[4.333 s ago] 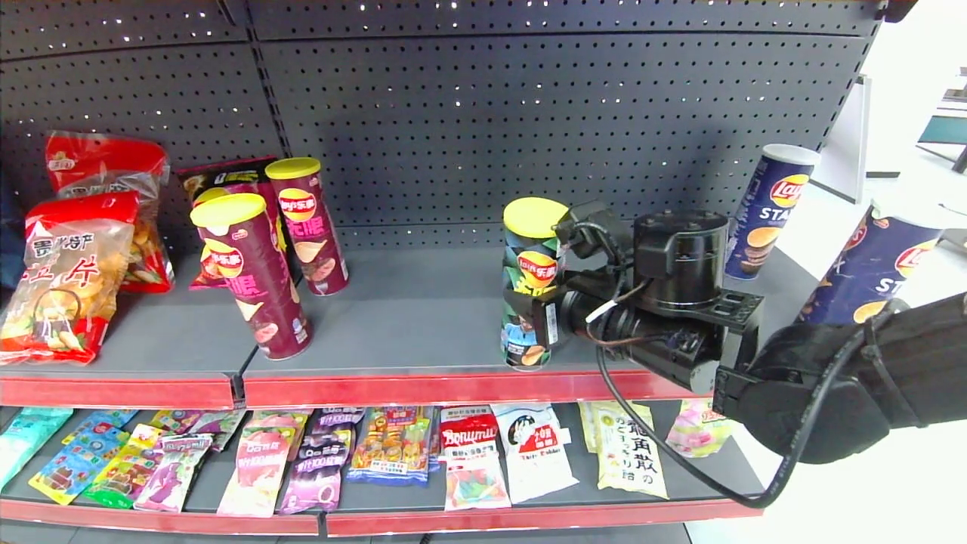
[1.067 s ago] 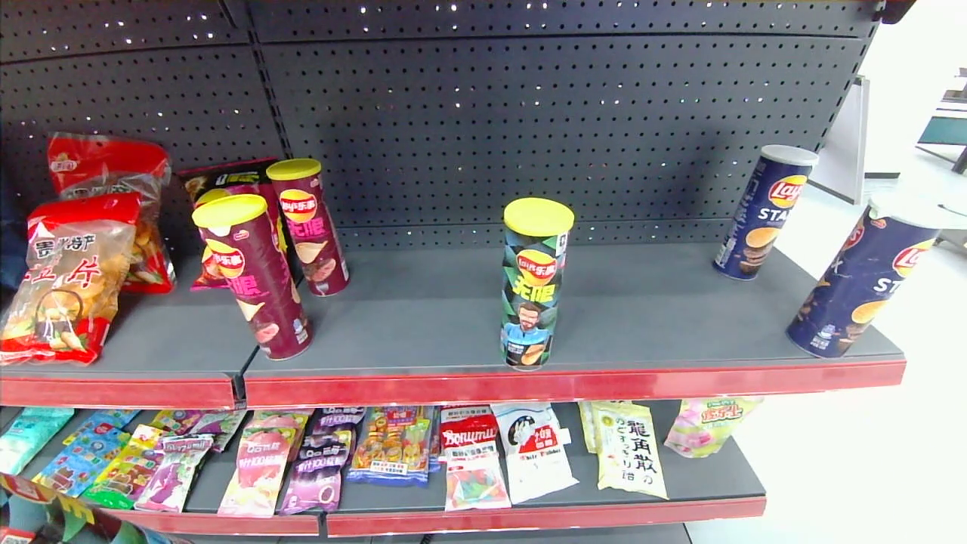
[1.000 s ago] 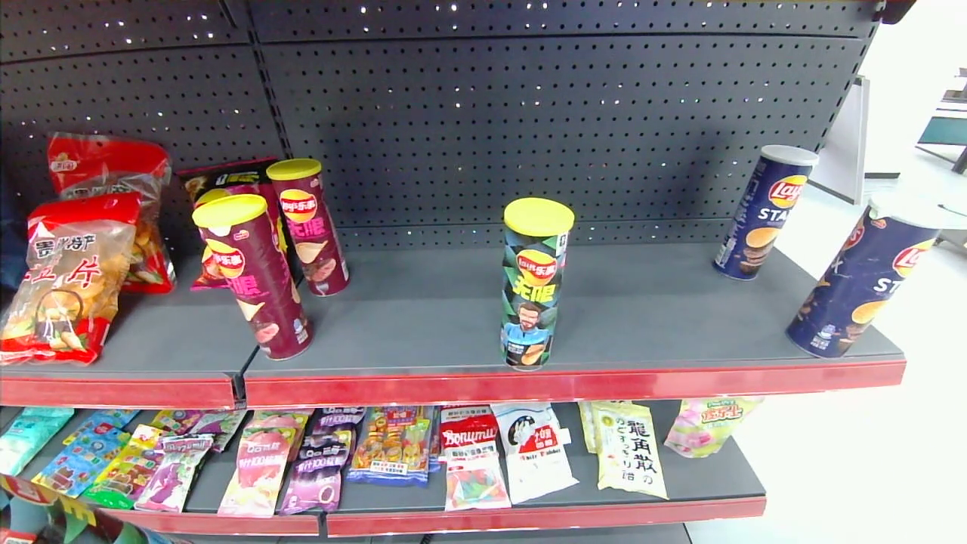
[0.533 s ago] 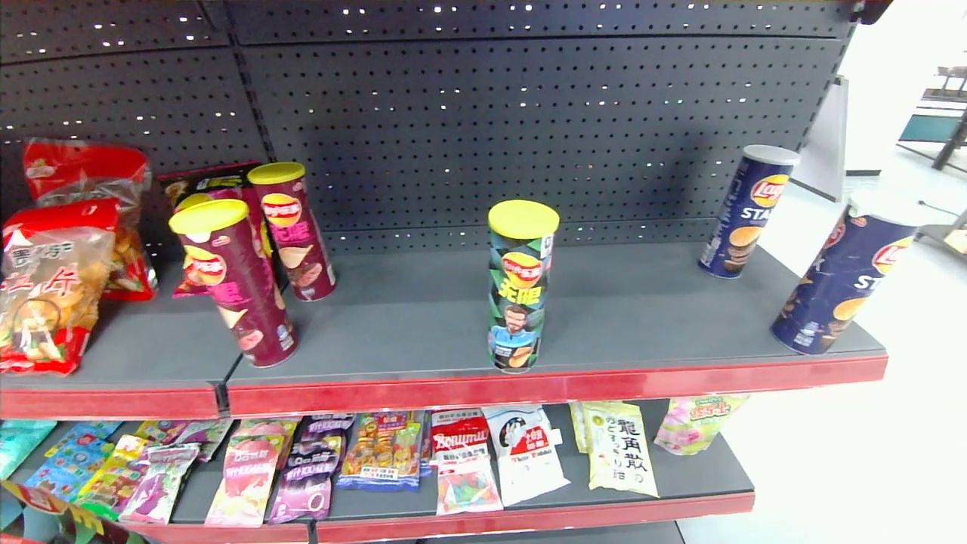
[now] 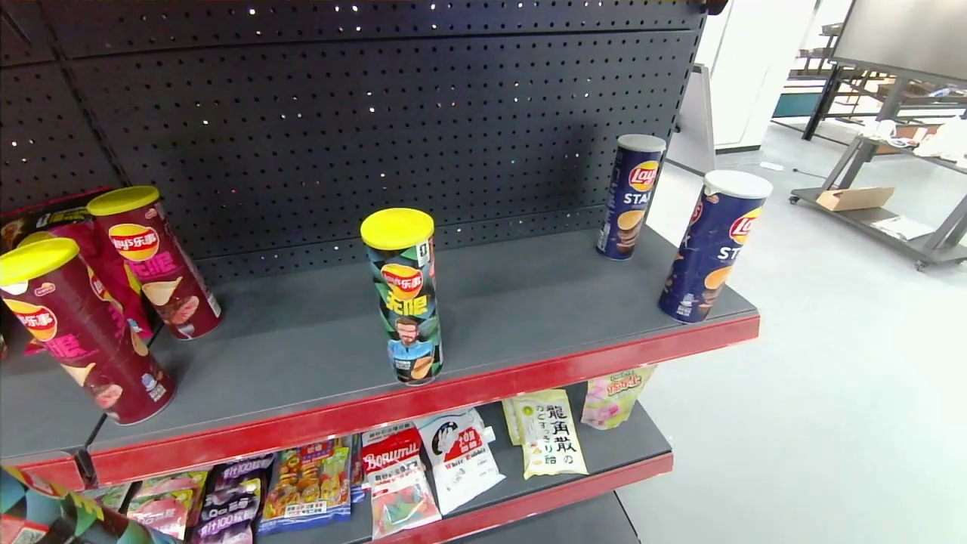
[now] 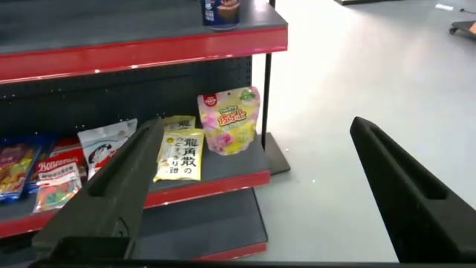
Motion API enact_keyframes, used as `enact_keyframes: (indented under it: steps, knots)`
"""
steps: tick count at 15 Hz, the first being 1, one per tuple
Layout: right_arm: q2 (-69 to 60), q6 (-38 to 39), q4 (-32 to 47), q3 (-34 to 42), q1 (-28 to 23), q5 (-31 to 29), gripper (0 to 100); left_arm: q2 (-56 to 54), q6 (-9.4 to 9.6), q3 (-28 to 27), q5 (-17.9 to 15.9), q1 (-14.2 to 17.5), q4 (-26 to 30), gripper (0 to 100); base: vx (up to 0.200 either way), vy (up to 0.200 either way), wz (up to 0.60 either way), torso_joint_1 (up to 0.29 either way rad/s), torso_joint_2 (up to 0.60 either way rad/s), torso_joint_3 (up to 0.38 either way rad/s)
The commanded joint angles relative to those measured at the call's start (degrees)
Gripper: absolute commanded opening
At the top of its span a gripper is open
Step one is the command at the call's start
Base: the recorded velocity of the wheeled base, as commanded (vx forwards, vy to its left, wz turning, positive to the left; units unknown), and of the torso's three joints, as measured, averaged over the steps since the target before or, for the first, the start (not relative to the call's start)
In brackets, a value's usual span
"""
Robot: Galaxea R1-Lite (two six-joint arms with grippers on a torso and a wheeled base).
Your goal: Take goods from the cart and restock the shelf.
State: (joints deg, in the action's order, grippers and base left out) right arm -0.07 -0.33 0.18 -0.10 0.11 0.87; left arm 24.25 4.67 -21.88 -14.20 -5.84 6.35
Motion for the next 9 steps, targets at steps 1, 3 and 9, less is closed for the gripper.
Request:
enact_keyframes:
  steps: [1, 3, 9]
  knots:
    - [0.1, 0.0, 0.0, 0.0, 0.1, 0.0, 100, 8.6, -1.86, -1.4, 1.3, 0.1, -5.8, 0, 0.000, 0.000, 0.00, 0.000, 0.00, 0.000]
    - [0.1, 0.0, 0.0, 0.0, 0.1, 0.0, 100, 19.0, -2.21, -1.4, 1.8, 0.1, -18.3, 0, 0.000, 0.000, 0.00, 0.000, 0.00, 0.000]
    - [0.1, 0.0, 0.0, 0.0, 0.1, 0.0, 100, 46.2, -2.38, -7.3, -1.3, -0.1, -39.3, 0, 0.000, 0.000, 0.00, 0.000, 0.00, 0.000]
